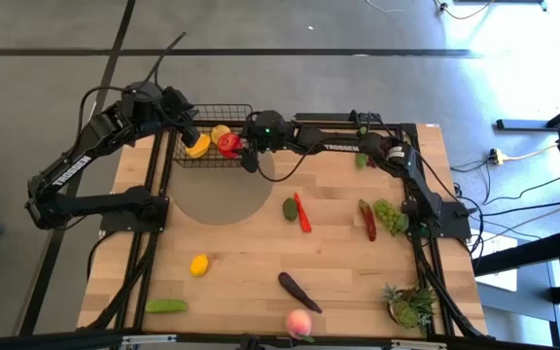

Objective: Build produce basket
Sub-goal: Put the red apple into the black wire basket

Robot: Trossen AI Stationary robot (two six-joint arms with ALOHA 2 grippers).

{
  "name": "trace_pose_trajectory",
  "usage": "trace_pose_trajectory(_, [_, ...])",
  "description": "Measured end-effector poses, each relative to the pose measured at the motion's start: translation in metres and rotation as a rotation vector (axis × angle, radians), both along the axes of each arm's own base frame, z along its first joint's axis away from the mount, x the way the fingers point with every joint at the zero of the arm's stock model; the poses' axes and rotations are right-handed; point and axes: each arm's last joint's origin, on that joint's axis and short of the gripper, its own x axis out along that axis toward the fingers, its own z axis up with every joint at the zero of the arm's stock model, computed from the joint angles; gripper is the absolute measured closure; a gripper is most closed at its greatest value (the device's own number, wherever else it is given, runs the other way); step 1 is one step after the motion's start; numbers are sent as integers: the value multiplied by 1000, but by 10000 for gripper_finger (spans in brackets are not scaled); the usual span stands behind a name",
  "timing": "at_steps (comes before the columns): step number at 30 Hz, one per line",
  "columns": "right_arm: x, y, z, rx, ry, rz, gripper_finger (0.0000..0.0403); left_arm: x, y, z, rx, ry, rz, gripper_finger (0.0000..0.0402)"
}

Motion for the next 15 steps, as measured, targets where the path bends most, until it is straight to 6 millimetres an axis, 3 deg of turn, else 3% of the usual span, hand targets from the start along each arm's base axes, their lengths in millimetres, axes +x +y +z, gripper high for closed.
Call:
trace_pose_trajectory(7, [0,0,0,19,-4,-20,174,-2,-1,-4,-32,36,0,327])
trace_pose_trajectory(15, [-1,-3,0,-38,9,-72,146,-2,-1,-4,-34,39,0,327])
